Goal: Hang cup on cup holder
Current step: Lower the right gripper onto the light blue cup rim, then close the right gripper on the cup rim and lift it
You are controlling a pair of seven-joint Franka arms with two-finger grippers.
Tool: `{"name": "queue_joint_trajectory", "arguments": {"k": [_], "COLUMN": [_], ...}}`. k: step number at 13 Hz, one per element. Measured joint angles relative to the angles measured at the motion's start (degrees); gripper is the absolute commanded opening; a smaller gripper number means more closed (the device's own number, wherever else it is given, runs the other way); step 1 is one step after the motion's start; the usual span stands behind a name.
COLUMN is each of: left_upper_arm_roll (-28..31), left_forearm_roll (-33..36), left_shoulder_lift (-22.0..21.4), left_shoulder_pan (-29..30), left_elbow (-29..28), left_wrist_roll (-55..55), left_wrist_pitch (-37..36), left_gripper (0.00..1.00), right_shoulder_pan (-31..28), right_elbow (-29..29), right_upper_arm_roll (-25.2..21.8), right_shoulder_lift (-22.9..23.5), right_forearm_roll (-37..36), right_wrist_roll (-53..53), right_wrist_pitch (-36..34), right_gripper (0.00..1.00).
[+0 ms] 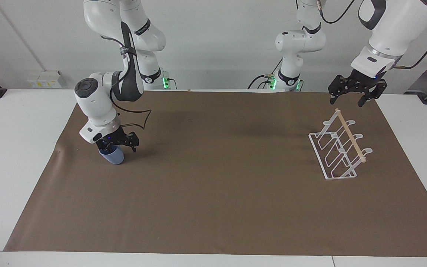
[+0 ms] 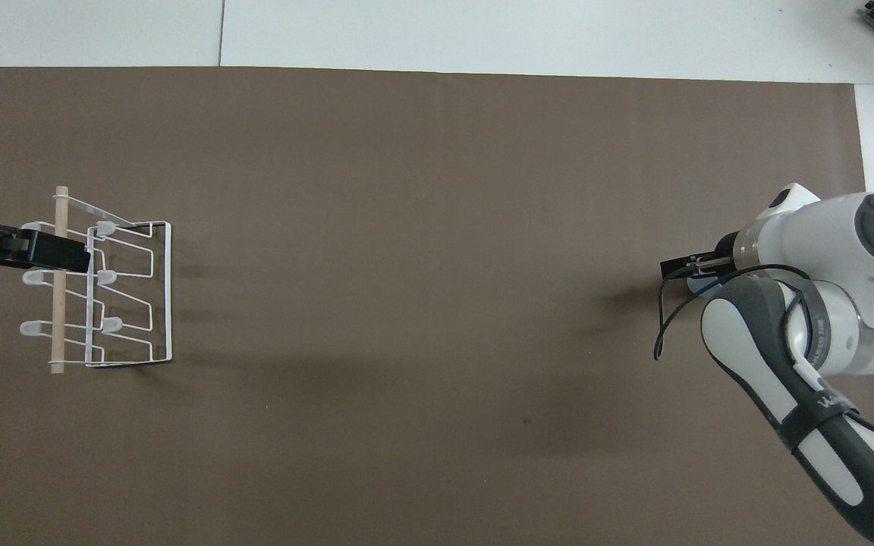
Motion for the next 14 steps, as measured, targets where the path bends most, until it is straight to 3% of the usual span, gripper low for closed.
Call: {"name": "queue_joint_trajectory", "arguments": {"k": [2,9,14], "left_upper_arm_roll": [0.0,0.0,0.0], "left_forearm_roll": [0.0,0.0,-0.8], "left_shoulder_lift": [-0.2,-1.6,-1.8], "left_shoulder_pan": [0.0,0.0,0.0], "left_elbow": [-1.1,-4.1,-4.5], "left_wrist_roll": [0.0,0.0,0.1], "left_wrist_pitch": [0.5,2.5,2.4], "left_gripper": [1.0,1.0,1.0], "right_shoulder_pan": [0.0,0.1,0.1], "right_elbow": [0.0,1.9,3.0], "right_upper_arm_roll": [0.0,0.1,0.1], "right_shoulder_lift": [0.0,-0.1,-0.1], "right_forearm_roll": [0.0,0.0,0.0], "right_wrist_roll": [0.0,0.0,-0.1], "right_wrist_pitch": [0.0,-2.6,-3.9], "right_gripper": [0.66,0.42,0.32]}}
